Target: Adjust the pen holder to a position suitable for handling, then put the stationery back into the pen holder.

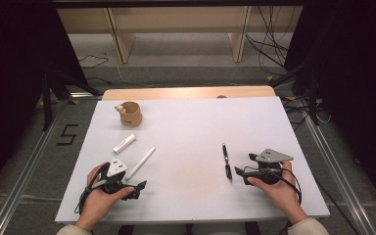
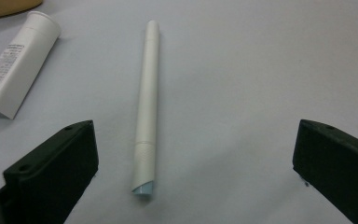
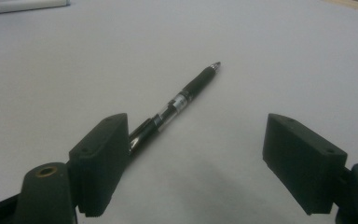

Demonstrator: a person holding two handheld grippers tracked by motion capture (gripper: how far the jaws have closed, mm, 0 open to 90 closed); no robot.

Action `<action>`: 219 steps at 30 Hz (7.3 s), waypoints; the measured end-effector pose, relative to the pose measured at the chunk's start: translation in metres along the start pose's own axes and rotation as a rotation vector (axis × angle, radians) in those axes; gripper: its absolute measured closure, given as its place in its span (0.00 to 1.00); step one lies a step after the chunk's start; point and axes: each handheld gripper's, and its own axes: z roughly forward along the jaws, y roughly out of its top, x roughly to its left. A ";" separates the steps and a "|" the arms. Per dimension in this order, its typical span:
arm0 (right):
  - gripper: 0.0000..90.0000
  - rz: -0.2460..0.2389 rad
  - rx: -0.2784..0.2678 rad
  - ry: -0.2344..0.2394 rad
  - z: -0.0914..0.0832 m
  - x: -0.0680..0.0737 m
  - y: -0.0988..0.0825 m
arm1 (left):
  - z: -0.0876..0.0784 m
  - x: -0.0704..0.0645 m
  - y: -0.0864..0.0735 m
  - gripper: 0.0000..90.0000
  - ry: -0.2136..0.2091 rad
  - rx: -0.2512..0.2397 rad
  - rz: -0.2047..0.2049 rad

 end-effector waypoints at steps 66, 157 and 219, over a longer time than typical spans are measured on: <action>0.25 -0.006 0.000 -0.014 -0.002 0.001 -0.001 | 0.005 0.054 0.021 0.30 0.165 0.020 -0.044; 0.26 -0.011 -0.017 -0.007 -0.003 0.003 0.002 | 0.054 0.023 0.059 0.88 0.039 0.308 -0.064; 0.29 0.121 -0.102 0.148 0.088 0.060 0.074 | 0.068 -0.059 0.094 0.87 -0.140 -0.099 -0.067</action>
